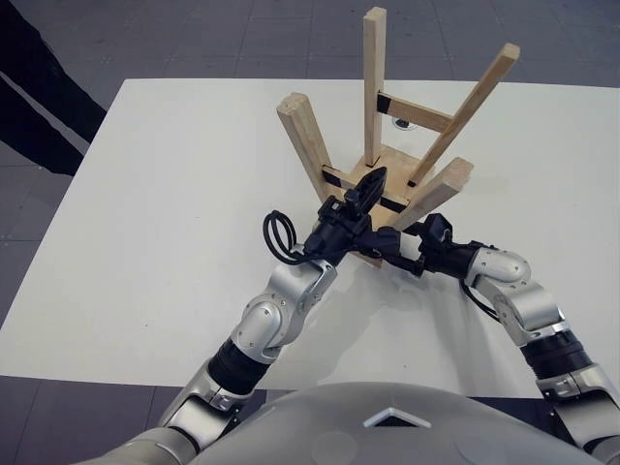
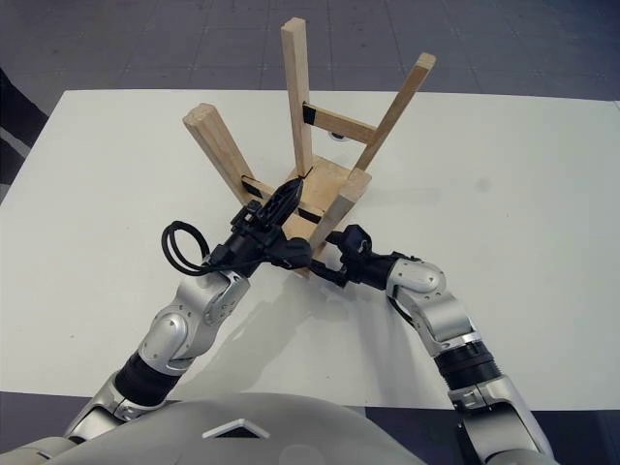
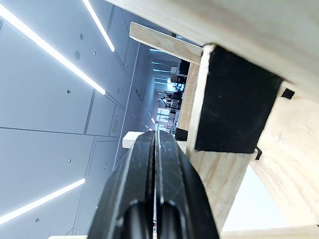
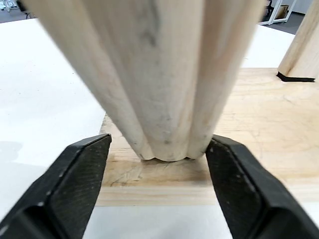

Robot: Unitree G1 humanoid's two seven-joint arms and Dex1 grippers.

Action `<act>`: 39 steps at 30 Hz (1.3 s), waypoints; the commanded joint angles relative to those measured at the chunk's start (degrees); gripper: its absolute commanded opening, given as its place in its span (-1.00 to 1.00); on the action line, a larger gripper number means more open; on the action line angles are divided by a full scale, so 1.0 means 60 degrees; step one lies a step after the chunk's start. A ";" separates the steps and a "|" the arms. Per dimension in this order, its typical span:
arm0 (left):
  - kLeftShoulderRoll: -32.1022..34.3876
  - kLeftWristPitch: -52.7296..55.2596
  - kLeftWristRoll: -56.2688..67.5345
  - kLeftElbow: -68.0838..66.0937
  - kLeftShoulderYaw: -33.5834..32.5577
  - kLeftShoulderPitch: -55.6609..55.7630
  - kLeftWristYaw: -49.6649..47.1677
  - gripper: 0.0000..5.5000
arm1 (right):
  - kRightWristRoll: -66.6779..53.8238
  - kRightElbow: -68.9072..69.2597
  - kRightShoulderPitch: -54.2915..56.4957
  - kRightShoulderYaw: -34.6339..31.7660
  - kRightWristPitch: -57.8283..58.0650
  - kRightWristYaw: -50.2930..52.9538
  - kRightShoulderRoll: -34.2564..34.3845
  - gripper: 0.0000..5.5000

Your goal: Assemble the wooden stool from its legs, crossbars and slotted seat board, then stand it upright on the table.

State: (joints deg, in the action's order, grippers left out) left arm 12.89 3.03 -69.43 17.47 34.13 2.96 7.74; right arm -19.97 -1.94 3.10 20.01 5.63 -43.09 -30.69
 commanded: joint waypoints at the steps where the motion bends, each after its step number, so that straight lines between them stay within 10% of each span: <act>1: 0.0374 -0.0147 0.0207 -0.1138 0.0628 -0.0802 0.0682 -0.96 | 0.0574 -0.0209 -0.0606 0.0813 0.1056 -0.0581 0.0000 0.34; 21: 0.0092 -0.1520 0.0964 0.2521 -0.1216 -0.0219 -0.2367 -0.96 | 0.0352 0.0327 -0.1051 0.0052 0.1509 -0.0634 0.0083 0.34; 32: 0.0743 -0.0884 0.3955 0.3781 -0.5852 0.0439 -0.1863 -0.96 | 0.1800 -0.0957 -0.0693 -0.0234 0.0896 -0.0548 -0.0784 0.34; 39: 0.1068 -0.1157 0.4632 0.3347 -0.6840 0.0618 -0.1986 -0.96 | 0.2740 -0.3334 0.0509 -0.0172 -0.0107 -0.0492 -0.1188 0.34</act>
State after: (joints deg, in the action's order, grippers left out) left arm 18.28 -2.99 -42.68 38.48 -5.43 5.67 -4.29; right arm -11.45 -12.52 7.51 16.88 2.41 -47.85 -35.74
